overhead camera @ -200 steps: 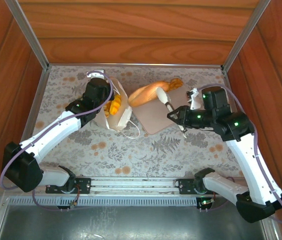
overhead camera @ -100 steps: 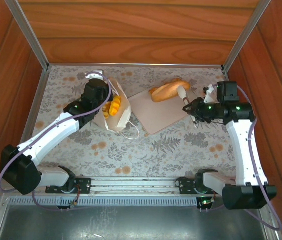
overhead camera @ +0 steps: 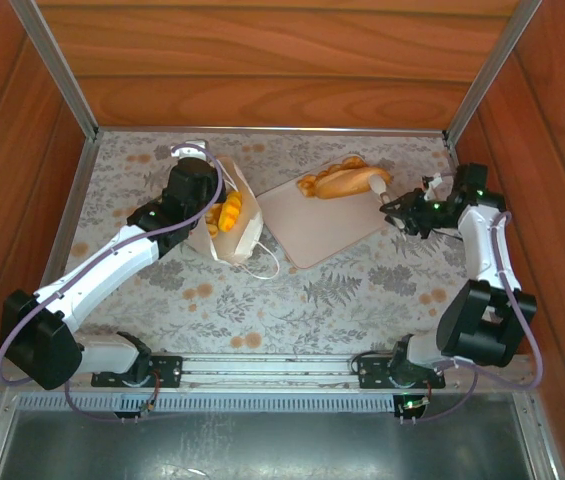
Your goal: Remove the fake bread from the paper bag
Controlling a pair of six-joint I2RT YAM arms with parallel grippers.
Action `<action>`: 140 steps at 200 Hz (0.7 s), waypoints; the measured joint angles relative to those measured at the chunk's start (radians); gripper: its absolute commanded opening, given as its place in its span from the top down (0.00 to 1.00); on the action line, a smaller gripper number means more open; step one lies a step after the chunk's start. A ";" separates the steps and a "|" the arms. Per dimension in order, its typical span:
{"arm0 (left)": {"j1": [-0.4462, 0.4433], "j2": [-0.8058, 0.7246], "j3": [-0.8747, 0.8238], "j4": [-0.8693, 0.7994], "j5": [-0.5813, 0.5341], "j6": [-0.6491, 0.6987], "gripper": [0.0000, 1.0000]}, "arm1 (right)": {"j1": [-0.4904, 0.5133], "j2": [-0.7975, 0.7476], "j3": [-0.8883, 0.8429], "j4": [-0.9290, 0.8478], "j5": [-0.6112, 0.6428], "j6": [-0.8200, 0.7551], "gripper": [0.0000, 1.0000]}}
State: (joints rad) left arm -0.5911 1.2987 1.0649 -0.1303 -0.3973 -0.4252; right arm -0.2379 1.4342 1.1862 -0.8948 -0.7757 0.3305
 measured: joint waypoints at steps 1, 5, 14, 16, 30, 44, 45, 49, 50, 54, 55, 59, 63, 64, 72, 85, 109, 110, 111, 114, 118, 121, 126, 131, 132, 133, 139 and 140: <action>0.000 0.000 0.000 0.000 0.000 0.000 1.00 | -0.002 0.005 0.000 0.001 -0.002 -0.003 0.79; 0.000 0.000 0.000 0.000 0.000 0.000 1.00 | -0.007 0.018 0.000 0.002 -0.008 -0.010 0.79; 0.000 0.000 0.000 0.000 0.000 0.000 1.00 | -0.016 0.046 0.001 0.002 -0.018 -0.024 0.79; 0.000 0.000 0.000 0.000 0.000 0.000 1.00 | -0.019 0.054 0.001 0.002 -0.021 -0.029 0.79; 0.000 0.000 0.000 0.000 0.000 0.000 1.00 | -0.029 0.095 0.001 0.001 -0.040 -0.050 0.78; 0.000 0.000 0.000 0.000 0.000 0.000 1.00 | -0.035 0.130 0.004 -0.003 -0.056 -0.072 0.78; 0.000 0.000 0.000 0.000 0.000 0.000 1.00 | -0.036 0.134 0.005 -0.003 -0.057 -0.074 0.78; 0.000 0.000 0.000 0.000 0.000 0.000 1.00 | -0.037 0.143 0.006 -0.005 -0.060 -0.080 0.78; 0.000 0.000 0.000 0.000 0.000 0.000 1.00 | -0.038 0.145 0.006 -0.005 -0.061 -0.082 0.77; 0.000 0.000 0.000 0.000 0.000 0.000 1.00 | -0.038 0.152 0.008 -0.006 -0.061 -0.087 0.77; 0.000 0.000 0.000 0.000 0.000 0.000 1.00 | -0.039 0.154 0.008 -0.006 -0.061 -0.088 0.77; 0.000 0.000 0.000 0.000 0.000 0.000 1.00 | -0.040 0.162 0.008 -0.006 -0.061 -0.093 0.77; 0.000 0.000 0.000 0.000 0.000 0.000 1.00 | -0.040 0.169 0.008 -0.006 -0.061 -0.097 0.77; 0.000 0.000 0.000 0.000 0.000 0.000 1.00 | -0.040 0.171 0.008 -0.006 -0.061 -0.097 0.77; 0.000 0.000 0.000 0.000 0.000 -0.001 1.00 | -0.042 0.183 0.010 -0.010 -0.059 -0.104 0.76; 0.000 0.000 0.000 0.000 0.001 -0.001 1.00 | -0.044 0.205 0.014 -0.014 -0.053 -0.112 0.74; 0.000 0.000 0.000 0.000 0.002 -0.001 1.00 | -0.045 0.246 0.036 -0.014 -0.036 -0.114 0.70; 0.000 0.000 0.000 0.000 0.002 -0.001 1.00 | -0.045 0.248 0.037 -0.014 -0.035 -0.114 0.70; 0.000 0.000 0.000 0.000 0.002 -0.001 1.00 | -0.045 0.250 0.037 -0.014 -0.035 -0.114 0.70; 0.000 0.000 0.000 0.000 0.002 -0.001 1.00 | -0.045 0.255 0.041 -0.014 -0.033 -0.114 0.68; 0.000 0.000 0.000 0.000 0.002 -0.001 1.00 | -0.045 0.263 0.045 -0.013 -0.029 -0.114 0.67; 0.000 0.000 0.000 0.000 0.002 -0.001 1.00 | -0.045 0.267 0.049 -0.013 -0.027 -0.114 0.66; 0.000 0.000 0.000 0.000 0.002 -0.001 1.00 | -0.045 0.273 0.054 -0.014 -0.023 -0.114 0.65; 0.000 0.000 0.000 0.000 0.002 -0.001 1.00 | -0.045 0.279 0.060 -0.014 -0.017 -0.113 0.63; 0.000 0.000 0.000 0.000 0.002 -0.001 1.00 | -0.045 0.281 0.062 -0.014 -0.014 -0.114 0.63; 0.000 0.000 0.000 0.000 0.002 -0.001 1.00 | -0.045 0.282 0.063 -0.014 -0.014 -0.113 0.63; 0.000 0.000 0.000 0.000 0.002 -0.001 1.00 | -0.045 0.289 0.072 -0.014 -0.008 -0.113 0.60; 0.000 0.000 0.000 0.000 0.002 -0.001 1.00 | -0.045 0.290 0.073 -0.014 -0.007 -0.113 0.60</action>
State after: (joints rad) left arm -0.5911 1.2991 1.0649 -0.1303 -0.3958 -0.4259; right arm -0.2825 1.7237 1.2594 -0.9092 -0.7826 0.2176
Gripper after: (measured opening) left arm 0.047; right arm 0.365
